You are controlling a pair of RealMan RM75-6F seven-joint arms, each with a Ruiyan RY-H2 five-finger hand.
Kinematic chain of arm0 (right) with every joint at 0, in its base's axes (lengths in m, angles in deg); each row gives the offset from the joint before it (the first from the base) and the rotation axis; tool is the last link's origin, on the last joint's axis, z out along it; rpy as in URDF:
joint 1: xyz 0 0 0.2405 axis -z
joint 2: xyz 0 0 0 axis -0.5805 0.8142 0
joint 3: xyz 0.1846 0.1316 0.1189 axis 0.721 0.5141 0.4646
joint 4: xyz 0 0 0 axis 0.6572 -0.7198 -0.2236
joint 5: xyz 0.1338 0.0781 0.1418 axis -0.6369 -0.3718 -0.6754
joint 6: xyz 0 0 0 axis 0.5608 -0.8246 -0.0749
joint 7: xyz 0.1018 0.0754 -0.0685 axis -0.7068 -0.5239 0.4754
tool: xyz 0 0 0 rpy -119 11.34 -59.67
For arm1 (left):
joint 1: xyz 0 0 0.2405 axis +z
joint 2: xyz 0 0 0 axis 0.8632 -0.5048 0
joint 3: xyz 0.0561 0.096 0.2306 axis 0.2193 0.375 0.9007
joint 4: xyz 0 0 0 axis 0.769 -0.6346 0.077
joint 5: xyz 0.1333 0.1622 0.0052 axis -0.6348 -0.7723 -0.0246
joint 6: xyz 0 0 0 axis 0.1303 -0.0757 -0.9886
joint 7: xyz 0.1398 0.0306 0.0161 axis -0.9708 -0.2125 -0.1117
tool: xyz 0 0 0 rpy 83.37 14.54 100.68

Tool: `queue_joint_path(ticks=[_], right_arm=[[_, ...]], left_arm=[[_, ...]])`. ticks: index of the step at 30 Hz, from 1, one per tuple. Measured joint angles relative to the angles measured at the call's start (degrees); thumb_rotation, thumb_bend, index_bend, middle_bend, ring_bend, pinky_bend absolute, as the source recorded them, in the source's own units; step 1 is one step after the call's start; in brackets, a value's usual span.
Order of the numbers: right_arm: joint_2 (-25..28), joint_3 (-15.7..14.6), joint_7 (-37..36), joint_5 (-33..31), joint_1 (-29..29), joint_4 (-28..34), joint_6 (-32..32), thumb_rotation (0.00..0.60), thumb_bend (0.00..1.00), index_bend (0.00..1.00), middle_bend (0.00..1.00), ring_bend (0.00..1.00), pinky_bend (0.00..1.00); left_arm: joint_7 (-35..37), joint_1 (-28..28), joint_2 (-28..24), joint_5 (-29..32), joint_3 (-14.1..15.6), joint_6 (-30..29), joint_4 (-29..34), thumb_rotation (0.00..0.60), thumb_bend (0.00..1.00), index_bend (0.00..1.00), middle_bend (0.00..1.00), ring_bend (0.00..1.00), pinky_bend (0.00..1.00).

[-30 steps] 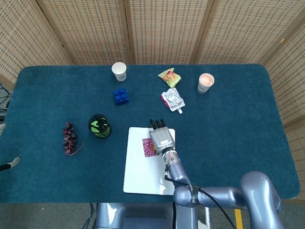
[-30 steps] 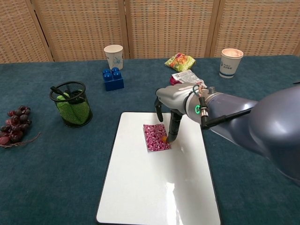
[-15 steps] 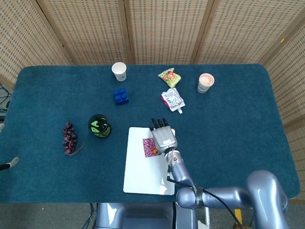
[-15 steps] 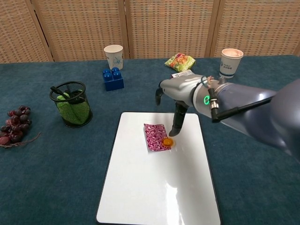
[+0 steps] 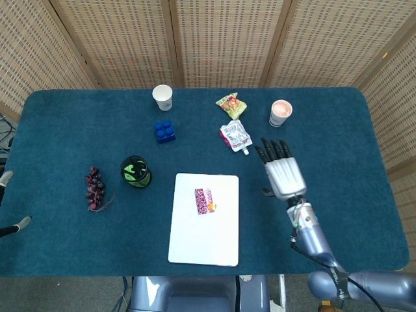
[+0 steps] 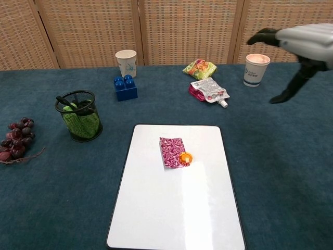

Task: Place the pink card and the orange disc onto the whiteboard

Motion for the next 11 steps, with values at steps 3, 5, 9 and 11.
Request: queue_joint_path(ticks=[3,5,9,11], right_arm=[[3.1,-2.9,-9.3,6.1,5.5,-2.5,-3.2,0.6,0.0,0.0,0.0,0.0,0.0],[4.5,-4.7,-15.5,9.8,9.4,-4.9,-5.7,0.6,0.0,0.0,0.0,0.0,0.0],[5.8,-8.0,-24.7,16.0,16.6,-10.8,-10.6,0.6,0.0,0.0,0.0,0.0,0.0],[5.7,-9.4,-27.8,18.6,19.7,-14.1,-13.1,0.6,0.0,0.0,0.0,0.0,0.0]], left_arm=[[-0.6,0.1,0.2,-0.3,0.0,-0.6,0.1,0.6,0.0,0.0,0.0,0.0,0.0],[-1.0,0.2,0.3,-0.7,0.1,-1.1,0.2,0.6,0.0,0.0,0.0,0.0,0.0],[-1.7,0.5,0.5,-1.2,0.3,-1.9,0.5,0.6,0.0,0.0,0.0,0.0,0.0],[-1.9,0.6,0.6,-1.3,0.3,-2.2,0.5,0.6,0.0,0.0,0.0,0.0,0.0]])
